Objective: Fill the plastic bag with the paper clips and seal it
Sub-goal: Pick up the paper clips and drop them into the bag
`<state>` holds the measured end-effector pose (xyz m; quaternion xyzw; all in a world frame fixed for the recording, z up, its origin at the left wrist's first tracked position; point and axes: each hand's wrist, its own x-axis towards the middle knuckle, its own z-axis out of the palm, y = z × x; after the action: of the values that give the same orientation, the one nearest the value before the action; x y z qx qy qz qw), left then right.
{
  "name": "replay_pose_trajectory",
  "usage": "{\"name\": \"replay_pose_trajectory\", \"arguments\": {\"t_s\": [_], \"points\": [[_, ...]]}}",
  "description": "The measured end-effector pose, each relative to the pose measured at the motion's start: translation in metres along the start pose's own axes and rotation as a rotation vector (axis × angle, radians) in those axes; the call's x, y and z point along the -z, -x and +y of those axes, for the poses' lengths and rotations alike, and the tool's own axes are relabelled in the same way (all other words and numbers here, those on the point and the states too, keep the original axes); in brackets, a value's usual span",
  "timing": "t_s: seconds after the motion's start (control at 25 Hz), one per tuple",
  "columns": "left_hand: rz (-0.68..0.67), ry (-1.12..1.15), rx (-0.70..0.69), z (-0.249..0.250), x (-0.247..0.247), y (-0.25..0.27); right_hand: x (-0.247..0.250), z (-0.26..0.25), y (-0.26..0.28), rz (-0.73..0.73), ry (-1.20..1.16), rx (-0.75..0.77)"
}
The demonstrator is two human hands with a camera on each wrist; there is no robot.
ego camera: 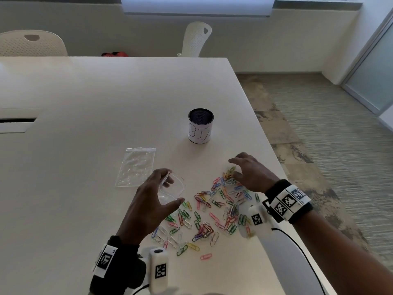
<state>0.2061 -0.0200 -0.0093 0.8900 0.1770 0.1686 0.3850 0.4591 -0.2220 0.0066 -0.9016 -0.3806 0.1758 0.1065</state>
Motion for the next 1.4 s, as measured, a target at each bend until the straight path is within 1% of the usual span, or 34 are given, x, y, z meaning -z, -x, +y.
{"name": "replay_pose_trajectory", "arguments": {"t_s": [0.08, 0.2, 0.28, 0.4, 0.72, 0.96, 1.2, 1.32, 1.4], "points": [[-0.003, 0.002, -0.001, 0.000, 0.001, 0.000, -0.004, -0.002, 0.000, -0.037, 0.011, -0.001], [-0.004, 0.003, -0.002, 0.000, 0.001, -0.001, -0.008, -0.011, 0.004, -0.052, 0.003, 0.008], [-0.005, -0.001, -0.001, 0.001, 0.001, -0.001, -0.010, -0.018, 0.010, -0.069, -0.012, 0.032], [-0.004, 0.001, 0.004, 0.001, 0.001, -0.001, -0.013, -0.029, 0.017, -0.100, 0.033, 0.073], [-0.007, -0.008, 0.008, 0.001, 0.001, -0.002, -0.026, -0.038, 0.017, 0.049, 0.022, 0.153], [-0.004, -0.011, 0.014, 0.001, 0.002, -0.002, -0.034, -0.044, 0.018, 0.112, 0.132, 0.230], [0.006, -0.013, 0.021, 0.003, 0.003, -0.001, -0.039, -0.045, 0.019, 0.132, 0.219, 0.288], [0.007, -0.013, 0.021, 0.004, 0.003, 0.000, -0.036, -0.043, 0.017, 0.135, 0.187, 0.286], [0.008, -0.015, 0.021, 0.004, 0.004, 0.001, -0.032, -0.039, 0.015, 0.159, 0.063, 0.246]]}}
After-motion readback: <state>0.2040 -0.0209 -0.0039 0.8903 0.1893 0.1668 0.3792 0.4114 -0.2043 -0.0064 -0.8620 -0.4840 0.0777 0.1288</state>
